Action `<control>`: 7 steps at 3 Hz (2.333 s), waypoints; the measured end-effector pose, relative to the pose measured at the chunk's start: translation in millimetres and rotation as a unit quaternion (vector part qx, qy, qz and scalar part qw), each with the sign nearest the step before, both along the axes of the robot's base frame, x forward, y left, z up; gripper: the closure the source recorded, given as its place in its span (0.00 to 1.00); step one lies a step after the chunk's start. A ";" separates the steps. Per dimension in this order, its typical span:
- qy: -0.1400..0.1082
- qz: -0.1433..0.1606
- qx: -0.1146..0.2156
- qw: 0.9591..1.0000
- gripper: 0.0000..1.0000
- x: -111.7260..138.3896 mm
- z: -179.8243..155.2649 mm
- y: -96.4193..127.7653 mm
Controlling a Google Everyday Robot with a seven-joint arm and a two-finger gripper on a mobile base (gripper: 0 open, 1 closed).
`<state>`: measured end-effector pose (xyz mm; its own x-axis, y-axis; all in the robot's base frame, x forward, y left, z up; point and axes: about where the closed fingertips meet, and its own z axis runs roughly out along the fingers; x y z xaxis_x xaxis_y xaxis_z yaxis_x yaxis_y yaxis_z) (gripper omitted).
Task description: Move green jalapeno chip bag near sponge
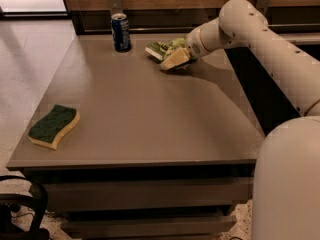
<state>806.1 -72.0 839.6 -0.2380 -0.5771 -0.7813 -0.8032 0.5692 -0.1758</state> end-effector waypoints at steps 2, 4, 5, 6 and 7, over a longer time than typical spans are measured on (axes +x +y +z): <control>0.004 0.004 0.000 1.000 0.63 0.4 -5.0 5.6; 0.006 0.006 0.000 1.000 1.00 0.5 -7.6 8.6; 0.005 0.010 -0.001 1.000 1.00 -1.6 -5.3 9.5; -0.008 0.022 -0.002 1.000 1.00 -15.8 16.7 5.2; -0.034 0.036 0.001 0.999 1.00 -39.8 53.0 -3.2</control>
Offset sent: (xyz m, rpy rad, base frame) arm 0.0002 0.0030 -0.0026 0.0002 0.0037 0.0041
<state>766.2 -75.2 892.6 -0.1425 -0.5899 -0.7948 -0.8282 0.5108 -0.2306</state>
